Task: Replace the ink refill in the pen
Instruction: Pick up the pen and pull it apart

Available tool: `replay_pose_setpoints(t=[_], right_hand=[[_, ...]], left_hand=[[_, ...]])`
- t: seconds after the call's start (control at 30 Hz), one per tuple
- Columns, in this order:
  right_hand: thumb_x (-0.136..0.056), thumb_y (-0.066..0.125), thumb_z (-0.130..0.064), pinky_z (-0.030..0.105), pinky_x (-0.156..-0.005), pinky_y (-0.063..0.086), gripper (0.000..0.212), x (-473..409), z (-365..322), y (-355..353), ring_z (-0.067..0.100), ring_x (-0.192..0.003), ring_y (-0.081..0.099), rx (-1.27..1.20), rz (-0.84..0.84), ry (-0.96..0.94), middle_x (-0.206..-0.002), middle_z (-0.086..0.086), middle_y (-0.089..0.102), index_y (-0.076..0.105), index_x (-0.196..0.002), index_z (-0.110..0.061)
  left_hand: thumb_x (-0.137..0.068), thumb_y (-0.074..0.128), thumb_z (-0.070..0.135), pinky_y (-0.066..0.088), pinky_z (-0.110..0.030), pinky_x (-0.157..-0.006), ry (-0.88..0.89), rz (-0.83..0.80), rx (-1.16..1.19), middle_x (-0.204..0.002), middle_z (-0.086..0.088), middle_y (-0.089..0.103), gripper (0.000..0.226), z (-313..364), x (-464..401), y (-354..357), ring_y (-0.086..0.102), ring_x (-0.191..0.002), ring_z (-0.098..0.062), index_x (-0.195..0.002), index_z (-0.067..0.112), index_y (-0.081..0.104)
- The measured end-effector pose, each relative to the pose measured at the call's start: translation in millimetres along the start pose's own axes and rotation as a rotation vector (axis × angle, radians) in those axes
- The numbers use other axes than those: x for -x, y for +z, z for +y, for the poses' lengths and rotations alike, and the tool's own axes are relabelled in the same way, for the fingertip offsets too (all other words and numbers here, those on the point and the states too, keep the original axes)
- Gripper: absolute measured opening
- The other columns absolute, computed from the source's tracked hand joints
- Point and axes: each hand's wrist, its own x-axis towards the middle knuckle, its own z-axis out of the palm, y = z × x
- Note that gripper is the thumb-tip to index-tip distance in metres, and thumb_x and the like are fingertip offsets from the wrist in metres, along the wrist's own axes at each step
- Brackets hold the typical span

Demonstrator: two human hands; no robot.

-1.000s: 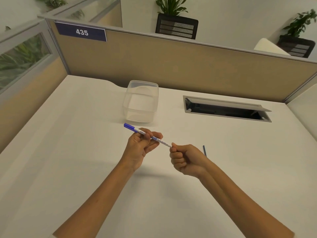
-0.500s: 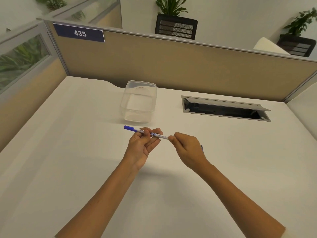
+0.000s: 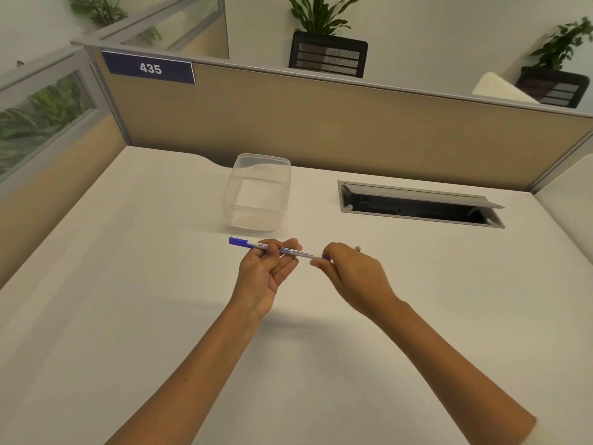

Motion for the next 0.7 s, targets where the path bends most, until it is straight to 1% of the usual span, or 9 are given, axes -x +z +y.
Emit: replay_pose_setpoints(t=[0.07, 0.17, 0.3, 0.37, 0.43, 0.57, 0.63, 0.67, 0.7], right_hand=[[-0.093, 0.018, -0.054, 0.033, -0.042, 0.041, 0.053, 0.3, 12.0, -1.0, 0.018, -0.052, 0.044, 0.123, 0.041, -0.181, -0.071, 0.000, 0.058, 0.051, -0.083, -0.014], [-0.096, 0.023, -0.050, 0.034, -0.042, 0.037, 0.048, 0.1, 14.1, 1.4, 0.019, -0.050, 0.040, 0.045, 0.079, -0.182, -0.063, -0.001, 0.050, 0.047, -0.076, -0.013], [-0.096, 0.043, -0.035, 0.030, -0.051, 0.030, 0.040, 0.4, -1.6, 1.5, 0.013, -0.050, 0.036, -0.451, 0.016, 0.070, -0.054, -0.002, 0.042, 0.047, -0.066, -0.010], [-0.096, 0.045, -0.034, 0.023, -0.050, 0.028, 0.041, 0.9, -11.2, -3.1, 0.008, -0.047, 0.033, -0.677, -0.036, 0.242, -0.052, -0.004, 0.039, 0.046, -0.060, -0.015], [-0.096, 0.044, -0.034, 0.022, -0.046, 0.025, 0.044, 0.3, -16.0, -6.2, 0.009, -0.044, 0.027, -0.927, -0.098, 0.435, -0.049, -0.005, 0.033, 0.040, -0.056, -0.017], [-0.094, 0.042, -0.030, 0.018, -0.032, 0.013, 0.046, -5.3, -6.6, -9.9, 0.008, -0.034, 0.015, -1.669, -0.466, 0.934, -0.039, -0.007, 0.025, 0.035, -0.050, -0.020], [-0.093, 0.043, -0.030, 0.018, -0.031, 0.012, 0.046, -4.4, -4.5, -10.9, 0.008, -0.034, 0.013, -1.760, -0.529, 0.977, -0.038, -0.007, 0.025, 0.036, -0.049, -0.020], [-0.094, 0.043, -0.033, 0.018, -0.032, 0.013, 0.046, -3.9, -6.1, -11.5, 0.008, -0.034, 0.016, -1.684, -0.491, 0.960, -0.039, -0.007, 0.026, 0.037, -0.050, -0.020], [-0.095, 0.043, -0.036, 0.019, -0.034, 0.016, 0.046, -2.5, -7.8, -11.4, 0.009, -0.036, 0.020, -1.504, -0.411, 0.887, -0.042, -0.007, 0.028, 0.040, -0.052, -0.019]], left_hand=[[-0.095, 0.042, 0.010, 0.058, -0.027, -0.066, -0.021, 0.002, 0.013, -0.084, -0.006, 0.076, 0.016, 0.8, 1.0, 1.1, 0.073, -0.082, -0.021, -0.087, 0.006, 0.056], [-0.095, 0.042, 0.010, 0.058, -0.028, -0.066, -0.034, -0.014, 0.017, -0.083, -0.007, 0.076, 0.016, 1.4, 1.6, 3.9, 0.073, -0.081, -0.021, -0.088, 0.006, 0.055], [-0.095, 0.041, 0.011, 0.058, -0.028, -0.068, -0.010, -0.037, -0.002, -0.083, -0.007, 0.076, 0.016, 3.6, -0.1, 4.2, 0.072, -0.084, -0.022, -0.088, 0.006, 0.055], [-0.096, 0.041, 0.011, 0.058, -0.028, -0.068, 0.003, -0.050, -0.002, -0.083, -0.007, 0.076, 0.017, 4.3, -0.4, 4.0, 0.072, -0.083, -0.022, -0.087, 0.006, 0.054], [-0.096, 0.040, 0.010, 0.058, -0.028, -0.069, 0.017, -0.063, -0.003, -0.082, -0.007, 0.076, 0.017, 4.3, -0.2, 4.9, 0.072, -0.084, -0.021, -0.086, 0.007, 0.054], [-0.095, 0.040, 0.008, 0.058, -0.028, -0.071, 0.047, -0.097, -0.025, -0.083, -0.007, 0.076, 0.018, 3.6, 1.6, 6.5, 0.072, -0.084, -0.022, -0.084, 0.007, 0.054], [-0.094, 0.041, 0.008, 0.058, -0.028, -0.072, 0.051, -0.107, -0.042, -0.084, -0.007, 0.076, 0.017, 2.9, 2.8, 6.1, 0.072, -0.085, -0.022, -0.084, 0.007, 0.055], [-0.094, 0.041, 0.007, 0.058, -0.029, -0.072, 0.050, -0.105, -0.043, -0.085, -0.007, 0.076, 0.017, 2.6, 3.2, 5.8, 0.072, -0.085, -0.022, -0.084, 0.007, 0.055], [-0.094, 0.042, 0.007, 0.058, -0.029, -0.073, 0.048, -0.097, -0.040, -0.085, -0.007, 0.076, 0.017, 2.1, 3.5, 5.6, 0.072, -0.086, -0.022, -0.084, 0.007, 0.055]])
